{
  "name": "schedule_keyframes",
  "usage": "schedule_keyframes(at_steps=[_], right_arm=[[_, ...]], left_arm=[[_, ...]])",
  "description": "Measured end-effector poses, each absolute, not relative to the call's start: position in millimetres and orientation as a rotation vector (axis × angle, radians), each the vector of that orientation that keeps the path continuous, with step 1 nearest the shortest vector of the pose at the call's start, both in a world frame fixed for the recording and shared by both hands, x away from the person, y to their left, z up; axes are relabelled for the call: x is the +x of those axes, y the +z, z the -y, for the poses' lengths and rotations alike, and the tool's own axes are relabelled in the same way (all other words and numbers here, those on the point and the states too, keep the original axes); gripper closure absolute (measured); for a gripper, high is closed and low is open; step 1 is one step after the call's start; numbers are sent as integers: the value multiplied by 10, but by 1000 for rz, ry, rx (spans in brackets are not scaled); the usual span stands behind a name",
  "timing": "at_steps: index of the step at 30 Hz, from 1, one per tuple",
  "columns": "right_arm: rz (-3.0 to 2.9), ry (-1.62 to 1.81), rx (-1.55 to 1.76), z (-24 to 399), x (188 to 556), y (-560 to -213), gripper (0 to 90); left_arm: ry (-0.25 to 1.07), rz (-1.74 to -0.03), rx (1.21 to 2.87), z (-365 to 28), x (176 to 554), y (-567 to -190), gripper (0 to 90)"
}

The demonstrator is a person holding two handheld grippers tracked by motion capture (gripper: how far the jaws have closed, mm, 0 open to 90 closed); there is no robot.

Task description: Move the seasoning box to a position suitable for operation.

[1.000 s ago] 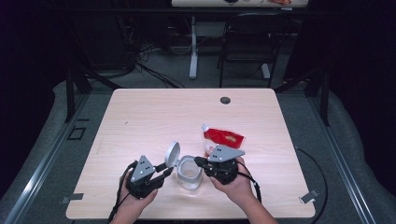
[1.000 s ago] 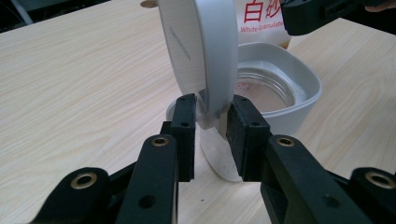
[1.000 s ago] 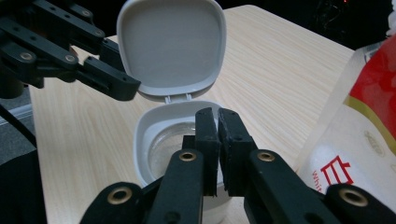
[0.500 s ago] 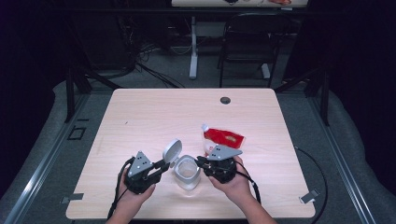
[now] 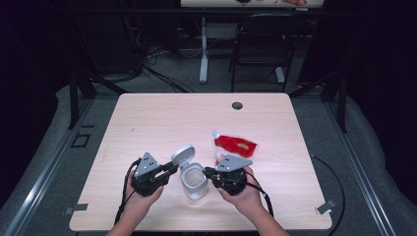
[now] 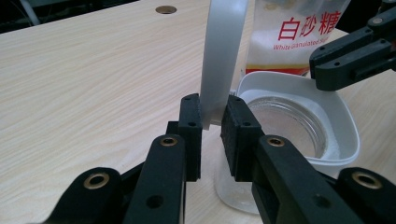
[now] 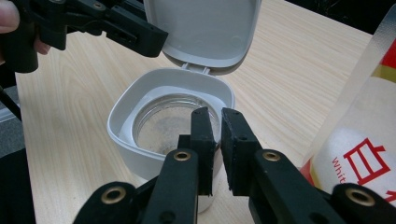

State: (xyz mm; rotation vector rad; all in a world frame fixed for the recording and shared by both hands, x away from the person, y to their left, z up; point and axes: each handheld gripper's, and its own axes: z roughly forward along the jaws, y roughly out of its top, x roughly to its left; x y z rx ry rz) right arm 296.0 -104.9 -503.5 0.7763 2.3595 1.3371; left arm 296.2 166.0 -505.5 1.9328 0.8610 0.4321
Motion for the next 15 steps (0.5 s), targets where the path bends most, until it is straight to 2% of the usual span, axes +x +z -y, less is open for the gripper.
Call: schedule_keyframes(at_steps=[15], right_arm=[[-2366, 1355, 786, 1070, 2953, -5034, 833]], left_arm=[[391, -865, 1903, -1621, 3149, -5079, 779]])
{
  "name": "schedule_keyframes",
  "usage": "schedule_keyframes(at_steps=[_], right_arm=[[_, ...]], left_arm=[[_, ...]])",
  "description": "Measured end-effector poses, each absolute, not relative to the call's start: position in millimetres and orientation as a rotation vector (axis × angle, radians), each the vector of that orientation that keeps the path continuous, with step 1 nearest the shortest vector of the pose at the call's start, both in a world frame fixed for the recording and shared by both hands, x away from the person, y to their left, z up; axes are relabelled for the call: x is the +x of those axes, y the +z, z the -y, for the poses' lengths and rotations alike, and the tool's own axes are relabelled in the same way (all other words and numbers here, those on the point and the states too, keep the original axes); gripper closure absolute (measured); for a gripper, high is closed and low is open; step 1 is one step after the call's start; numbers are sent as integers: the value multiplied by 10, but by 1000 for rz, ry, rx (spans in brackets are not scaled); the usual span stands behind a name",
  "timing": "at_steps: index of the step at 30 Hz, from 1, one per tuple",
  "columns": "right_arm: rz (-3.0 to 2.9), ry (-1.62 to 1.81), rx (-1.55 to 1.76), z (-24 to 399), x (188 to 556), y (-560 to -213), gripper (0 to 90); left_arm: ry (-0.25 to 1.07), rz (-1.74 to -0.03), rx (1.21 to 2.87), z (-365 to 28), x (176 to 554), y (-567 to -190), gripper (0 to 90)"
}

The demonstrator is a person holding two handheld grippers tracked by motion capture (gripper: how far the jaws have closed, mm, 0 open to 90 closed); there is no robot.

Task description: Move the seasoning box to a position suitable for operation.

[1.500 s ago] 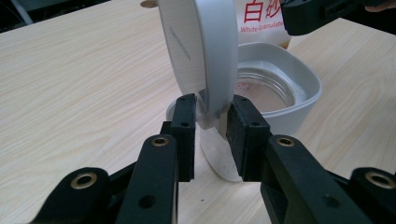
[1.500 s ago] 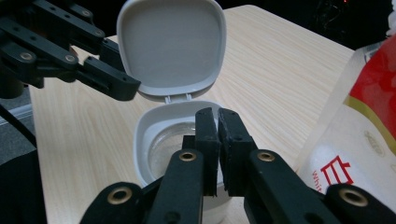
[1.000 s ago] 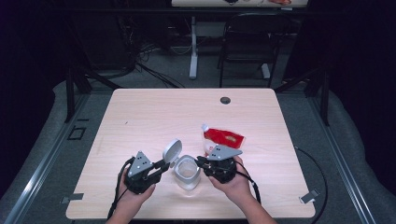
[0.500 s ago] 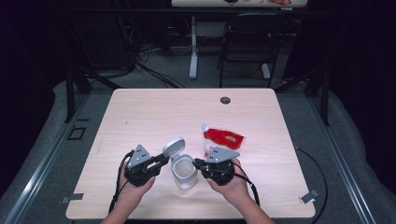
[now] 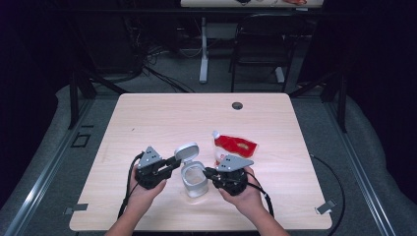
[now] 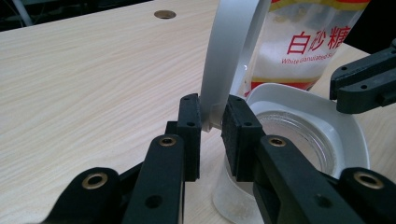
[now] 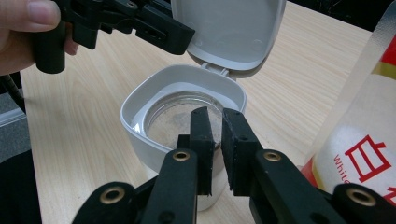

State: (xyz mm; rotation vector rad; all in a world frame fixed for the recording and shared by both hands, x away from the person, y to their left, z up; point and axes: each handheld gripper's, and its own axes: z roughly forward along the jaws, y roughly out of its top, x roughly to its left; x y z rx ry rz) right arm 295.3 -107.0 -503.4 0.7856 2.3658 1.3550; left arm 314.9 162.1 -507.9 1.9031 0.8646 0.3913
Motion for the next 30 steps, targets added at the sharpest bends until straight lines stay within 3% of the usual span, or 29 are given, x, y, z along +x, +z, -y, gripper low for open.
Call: schedule_keyframes(at_steps=[30], right_arm=[[-2349, 1377, 786, 1067, 2928, -4984, 828]], left_arm=[[354, -853, 1867, -1708, 3232, -5068, 771]])
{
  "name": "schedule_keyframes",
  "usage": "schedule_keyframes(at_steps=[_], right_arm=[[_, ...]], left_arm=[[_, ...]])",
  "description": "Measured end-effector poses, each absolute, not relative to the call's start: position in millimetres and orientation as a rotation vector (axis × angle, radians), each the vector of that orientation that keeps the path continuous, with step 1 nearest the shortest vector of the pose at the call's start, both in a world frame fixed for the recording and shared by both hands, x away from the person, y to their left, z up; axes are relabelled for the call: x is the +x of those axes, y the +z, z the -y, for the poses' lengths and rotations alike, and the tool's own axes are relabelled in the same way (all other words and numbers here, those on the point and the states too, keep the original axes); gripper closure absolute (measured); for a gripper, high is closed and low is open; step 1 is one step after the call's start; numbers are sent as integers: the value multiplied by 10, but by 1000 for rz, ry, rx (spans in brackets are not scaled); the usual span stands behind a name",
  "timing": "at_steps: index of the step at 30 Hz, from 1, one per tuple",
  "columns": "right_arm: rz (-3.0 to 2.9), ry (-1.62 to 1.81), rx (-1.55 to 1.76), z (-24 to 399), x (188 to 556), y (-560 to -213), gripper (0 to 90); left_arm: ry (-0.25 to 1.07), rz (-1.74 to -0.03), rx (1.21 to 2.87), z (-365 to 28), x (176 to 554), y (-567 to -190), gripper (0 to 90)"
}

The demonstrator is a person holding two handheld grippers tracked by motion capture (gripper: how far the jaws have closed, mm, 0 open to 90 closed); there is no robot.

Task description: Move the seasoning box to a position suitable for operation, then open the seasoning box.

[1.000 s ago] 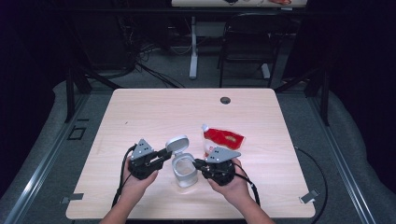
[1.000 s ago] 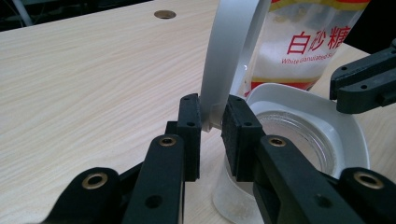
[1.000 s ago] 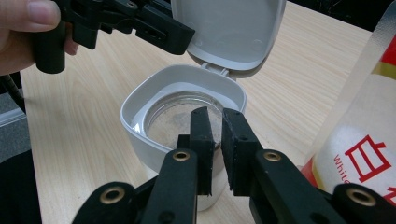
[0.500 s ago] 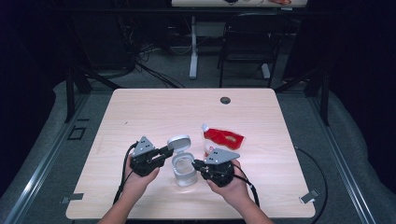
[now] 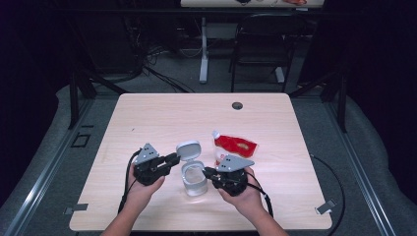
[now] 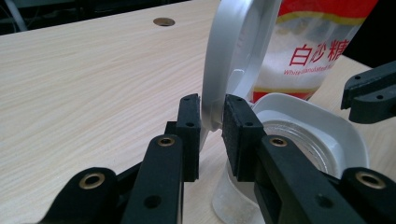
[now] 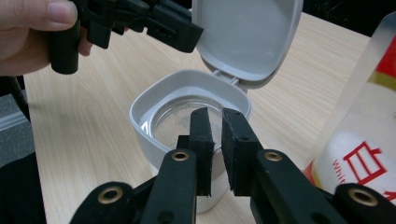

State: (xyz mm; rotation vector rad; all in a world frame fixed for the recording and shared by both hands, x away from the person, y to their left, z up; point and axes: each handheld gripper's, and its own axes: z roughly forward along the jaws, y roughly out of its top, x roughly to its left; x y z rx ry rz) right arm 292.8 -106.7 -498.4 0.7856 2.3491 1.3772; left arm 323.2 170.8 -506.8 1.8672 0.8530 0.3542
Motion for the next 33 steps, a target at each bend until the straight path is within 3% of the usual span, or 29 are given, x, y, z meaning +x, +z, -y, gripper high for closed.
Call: schedule_keyframes(at_steps=[33], right_arm=[[-2305, 1366, 777, 1315, 2862, -4834, 794]], left_arm=[[452, -969, 1868, -2202, 3003, -5118, 749]])
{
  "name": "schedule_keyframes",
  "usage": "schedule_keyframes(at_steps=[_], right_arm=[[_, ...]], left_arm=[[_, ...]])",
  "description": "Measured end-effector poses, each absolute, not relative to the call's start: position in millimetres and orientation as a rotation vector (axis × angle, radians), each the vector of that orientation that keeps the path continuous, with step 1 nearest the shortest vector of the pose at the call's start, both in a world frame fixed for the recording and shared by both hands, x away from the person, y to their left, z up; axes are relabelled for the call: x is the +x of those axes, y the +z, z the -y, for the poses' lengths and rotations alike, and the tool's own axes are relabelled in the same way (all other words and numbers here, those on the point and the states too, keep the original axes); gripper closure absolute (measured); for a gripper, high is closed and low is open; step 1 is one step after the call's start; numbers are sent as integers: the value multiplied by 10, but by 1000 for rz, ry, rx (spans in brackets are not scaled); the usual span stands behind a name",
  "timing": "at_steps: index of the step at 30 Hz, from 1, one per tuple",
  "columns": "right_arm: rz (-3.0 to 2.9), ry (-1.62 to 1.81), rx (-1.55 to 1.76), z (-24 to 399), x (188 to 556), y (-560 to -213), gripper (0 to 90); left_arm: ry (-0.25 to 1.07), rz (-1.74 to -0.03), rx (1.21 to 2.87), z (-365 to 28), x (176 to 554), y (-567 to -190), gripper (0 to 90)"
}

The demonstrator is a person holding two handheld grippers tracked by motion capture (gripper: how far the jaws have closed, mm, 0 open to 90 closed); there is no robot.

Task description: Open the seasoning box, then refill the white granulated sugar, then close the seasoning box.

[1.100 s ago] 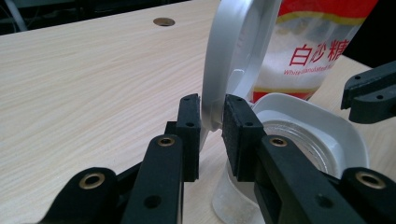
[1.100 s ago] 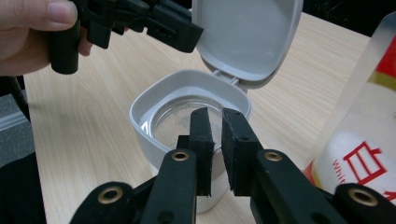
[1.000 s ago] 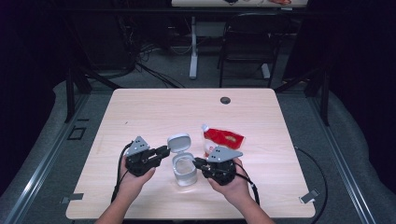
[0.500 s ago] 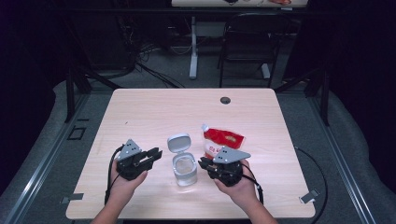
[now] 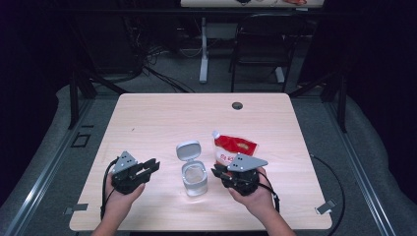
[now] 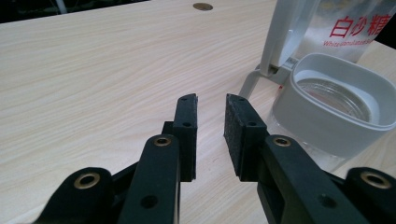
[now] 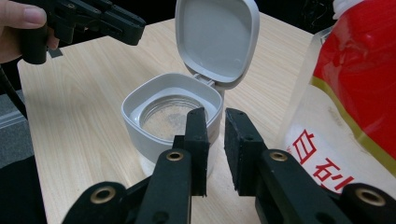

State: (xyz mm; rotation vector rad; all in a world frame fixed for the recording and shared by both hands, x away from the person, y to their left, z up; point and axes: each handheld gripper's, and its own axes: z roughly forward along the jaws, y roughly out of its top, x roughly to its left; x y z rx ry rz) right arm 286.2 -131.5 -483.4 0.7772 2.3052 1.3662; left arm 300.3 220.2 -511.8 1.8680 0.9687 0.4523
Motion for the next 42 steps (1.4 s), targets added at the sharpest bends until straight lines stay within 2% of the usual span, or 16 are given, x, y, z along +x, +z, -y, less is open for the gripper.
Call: schedule_keyframes(at_steps=[31, 42], right_arm=[[-2260, 1374, 864, 1799, 2875, -4697, 788], [-2255, 1380, 848, 2000, 2800, -4515, 784]], left_arm=[[454, -1004, 1872, -2259, 3162, -5136, 726], [457, -1015, 1874, -2260, 3201, -5164, 702]])
